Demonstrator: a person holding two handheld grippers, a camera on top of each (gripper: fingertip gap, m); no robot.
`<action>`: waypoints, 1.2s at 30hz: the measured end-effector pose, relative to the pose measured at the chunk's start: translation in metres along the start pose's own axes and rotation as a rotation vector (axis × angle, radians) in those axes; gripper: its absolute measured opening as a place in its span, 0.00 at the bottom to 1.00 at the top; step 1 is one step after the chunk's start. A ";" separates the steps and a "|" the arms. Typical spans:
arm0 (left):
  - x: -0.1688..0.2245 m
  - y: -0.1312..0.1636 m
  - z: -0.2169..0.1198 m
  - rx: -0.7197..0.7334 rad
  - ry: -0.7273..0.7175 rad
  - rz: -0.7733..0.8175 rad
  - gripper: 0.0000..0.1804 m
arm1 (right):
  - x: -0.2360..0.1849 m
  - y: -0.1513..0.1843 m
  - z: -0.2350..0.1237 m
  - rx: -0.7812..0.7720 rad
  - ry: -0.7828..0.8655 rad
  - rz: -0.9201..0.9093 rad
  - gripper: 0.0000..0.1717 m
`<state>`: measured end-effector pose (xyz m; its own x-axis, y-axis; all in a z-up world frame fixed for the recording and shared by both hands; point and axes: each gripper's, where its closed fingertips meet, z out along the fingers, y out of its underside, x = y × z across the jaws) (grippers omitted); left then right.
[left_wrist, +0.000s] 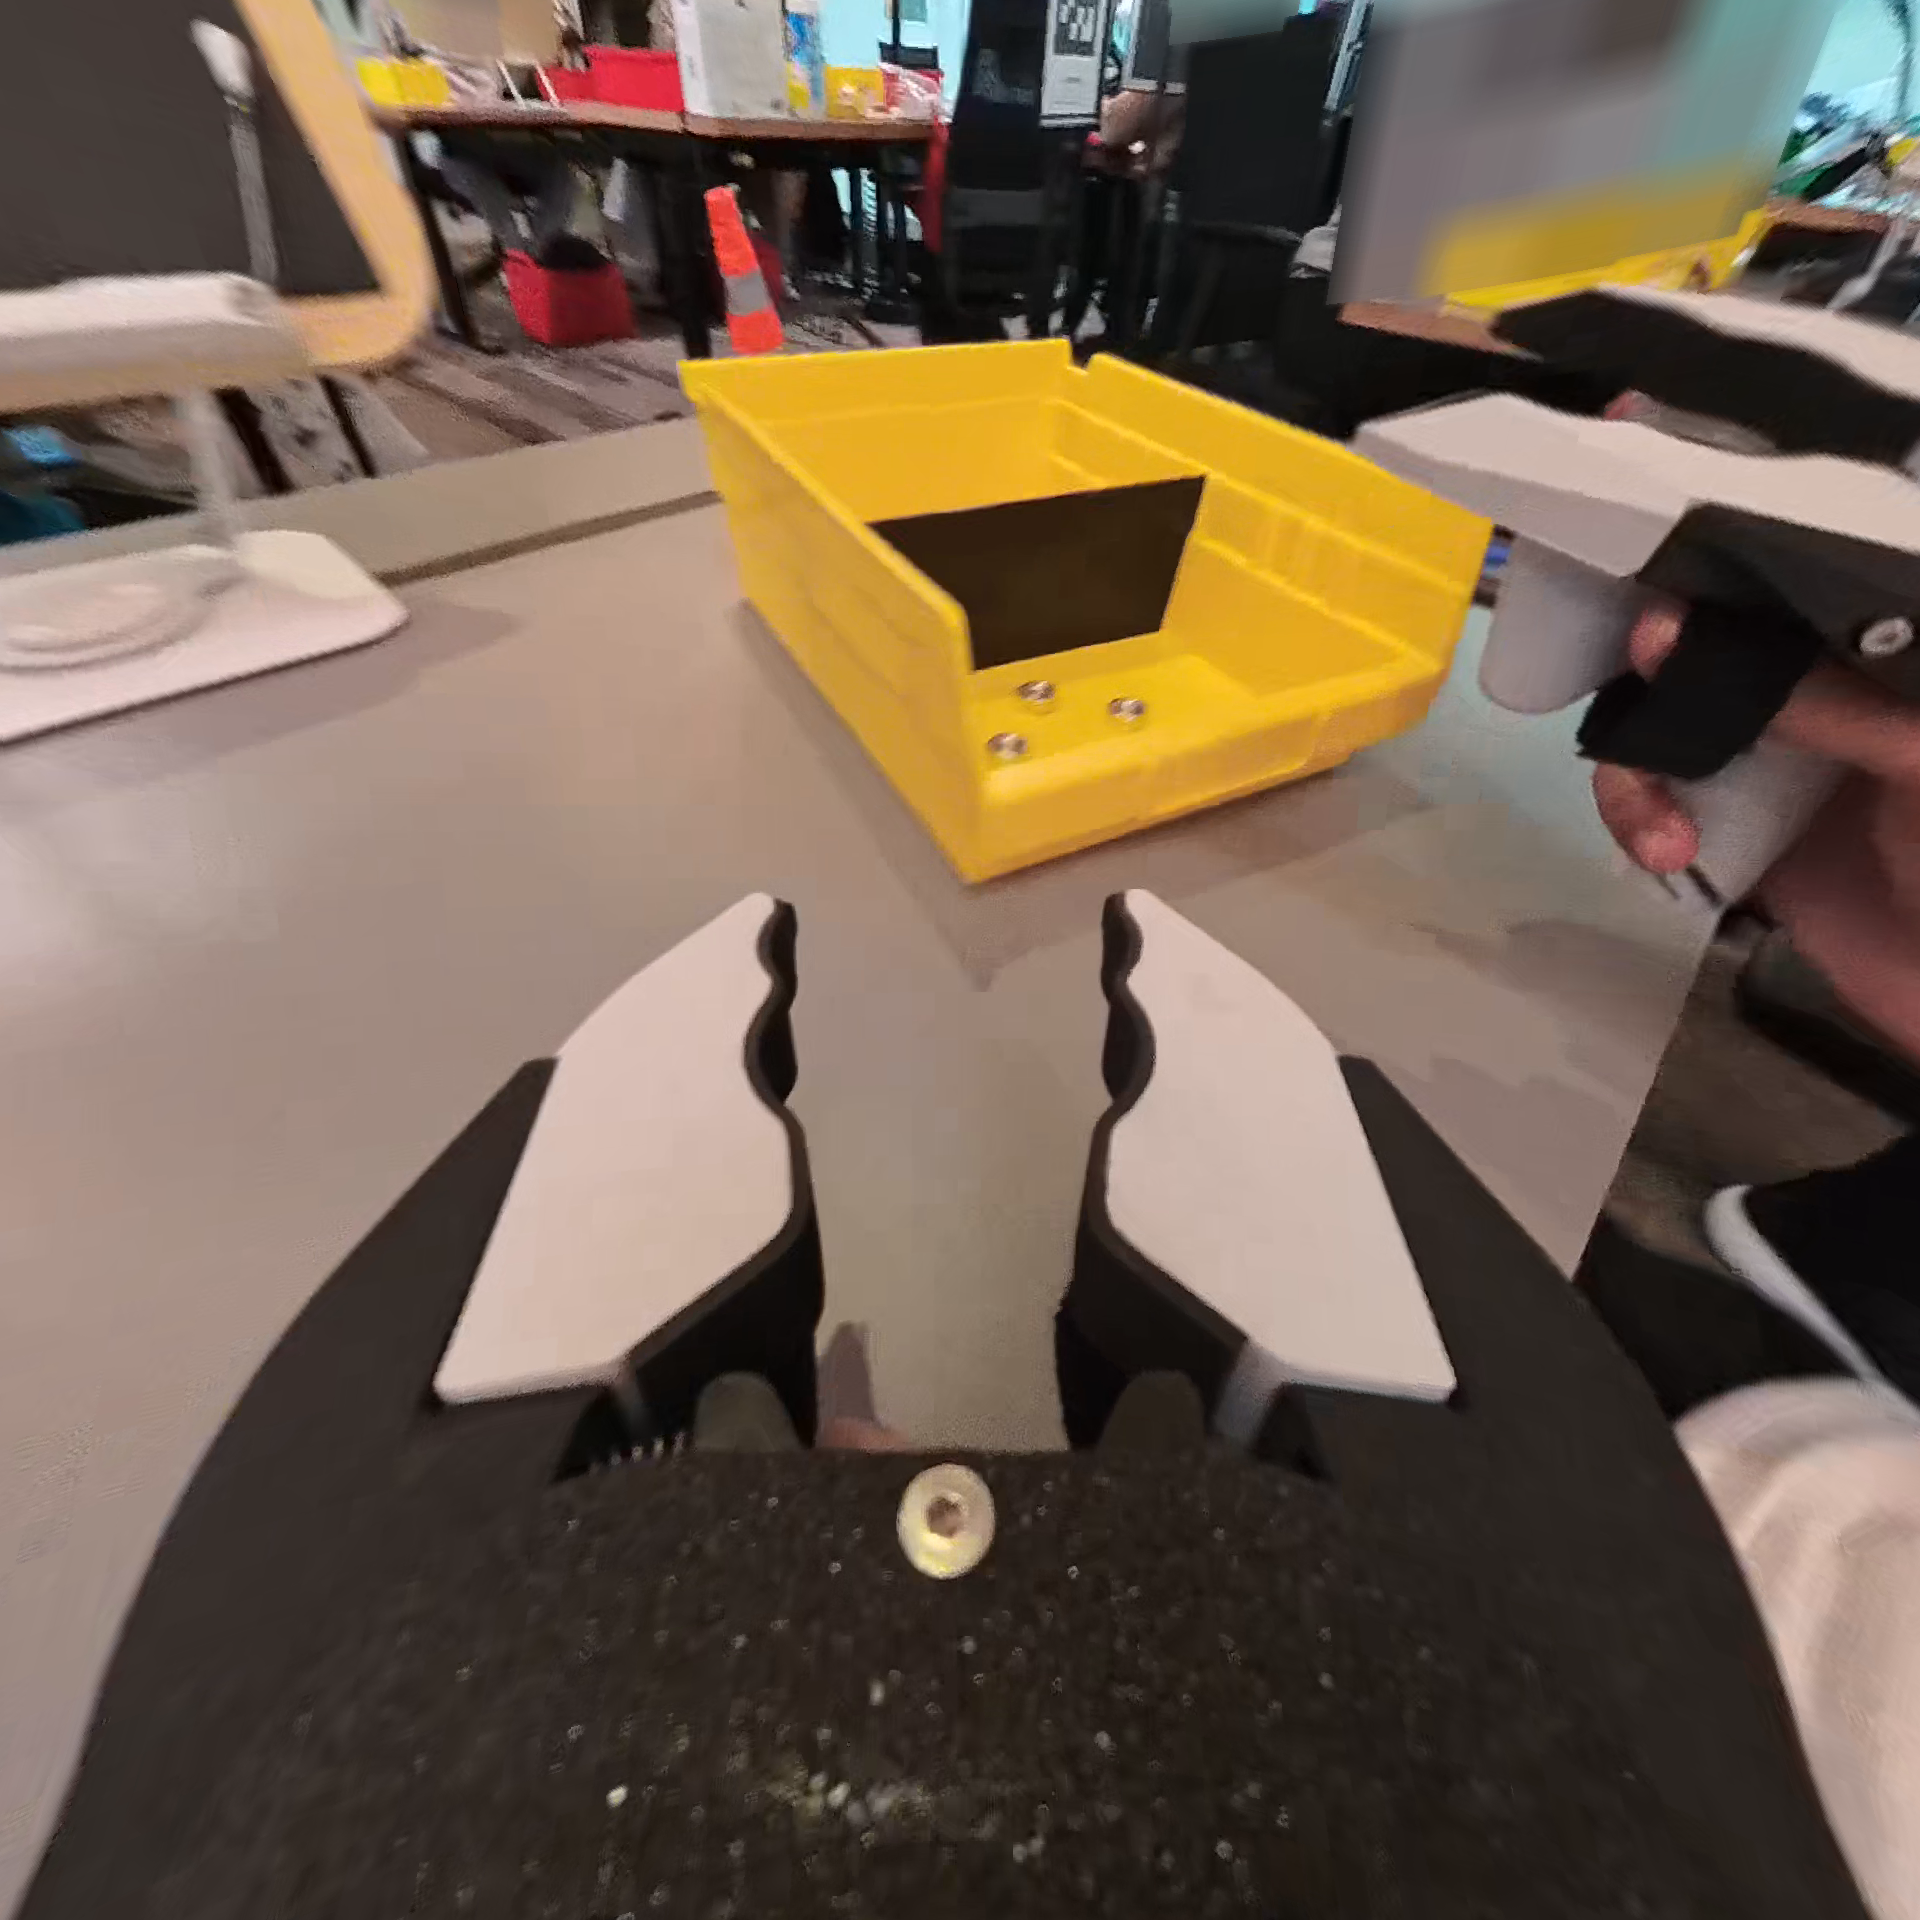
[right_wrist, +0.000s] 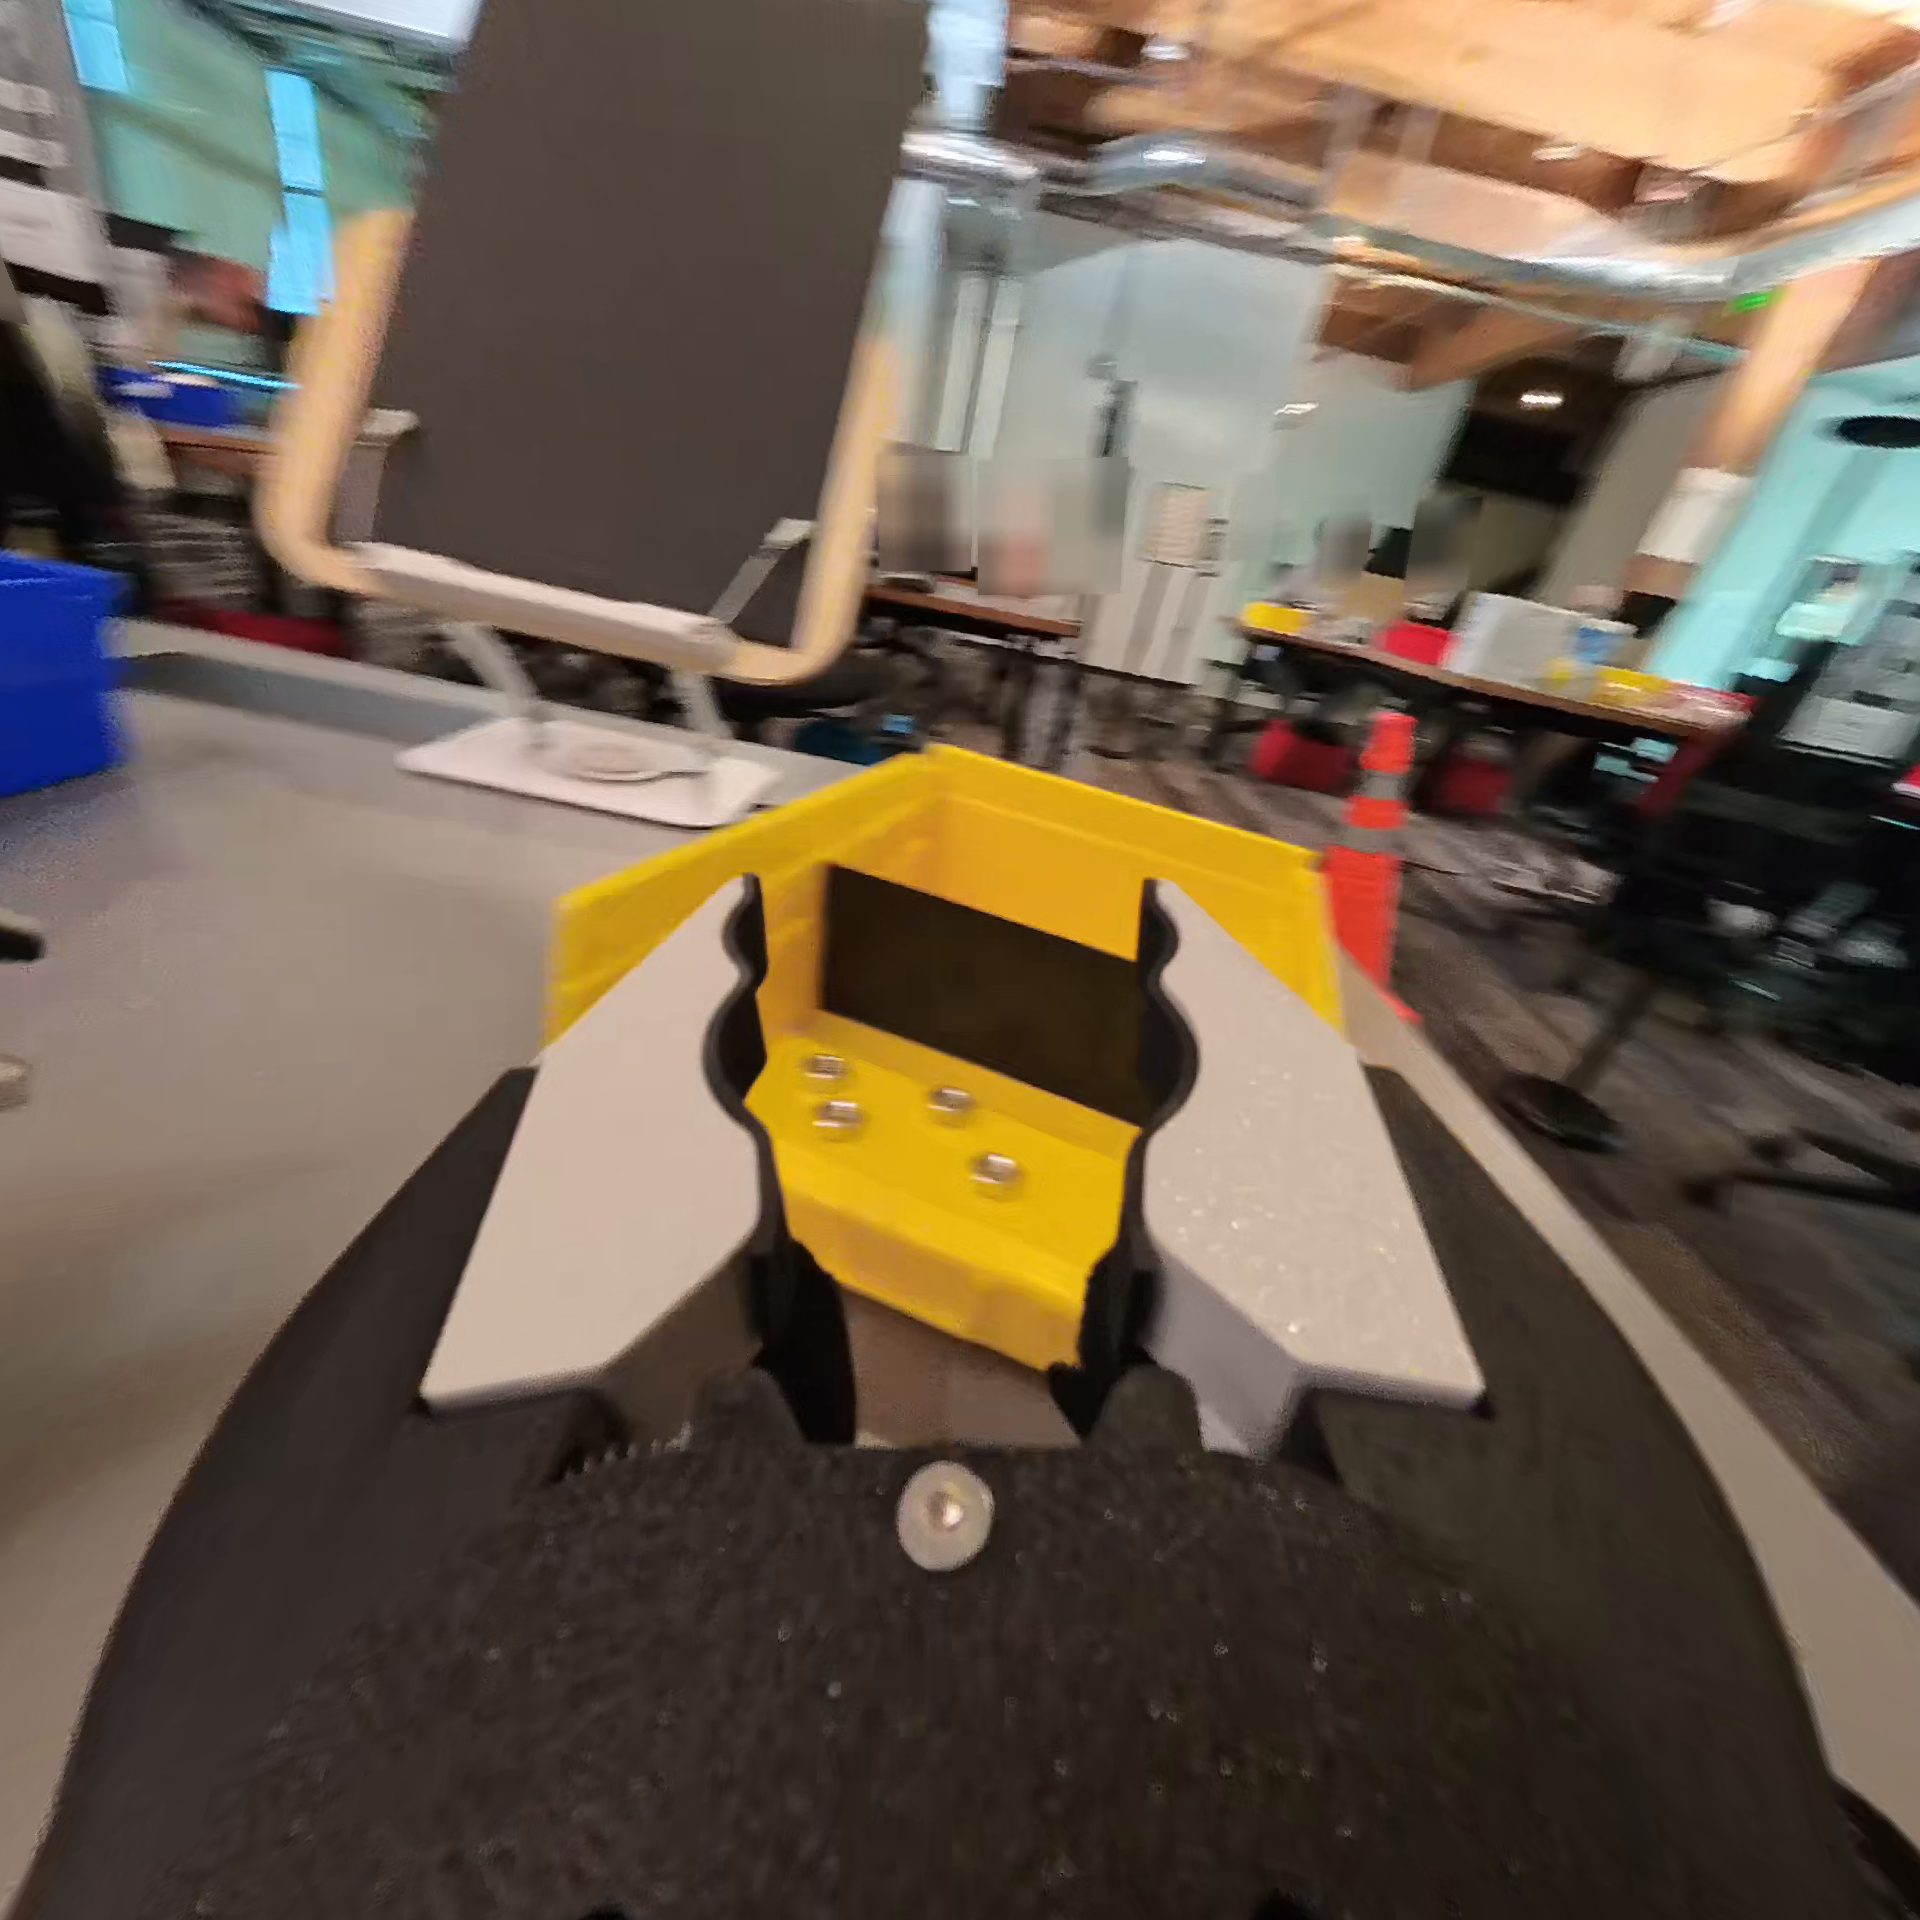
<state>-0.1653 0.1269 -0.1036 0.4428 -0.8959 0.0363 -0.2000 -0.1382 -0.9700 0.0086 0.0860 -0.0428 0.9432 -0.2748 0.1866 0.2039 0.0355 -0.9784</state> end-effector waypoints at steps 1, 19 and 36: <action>0.008 -0.005 0.017 -0.007 0.013 -0.023 0.32 | 0.025 0.005 -0.003 -0.017 0.091 0.006 0.39; -0.034 -0.012 0.119 -0.134 -0.215 0.045 0.03 | 0.056 0.091 0.034 -0.430 0.198 0.254 0.01; -0.175 0.026 -0.070 -0.150 -0.555 -0.085 0.04 | -0.173 0.047 0.087 -0.336 -0.240 0.163 0.03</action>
<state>-0.3098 0.2508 -0.1182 0.8466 -0.5290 -0.0584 -0.2477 -0.2945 -0.9230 -0.1220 0.2186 -0.1133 0.9982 -0.0593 0.0041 -0.0118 -0.2656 -0.9640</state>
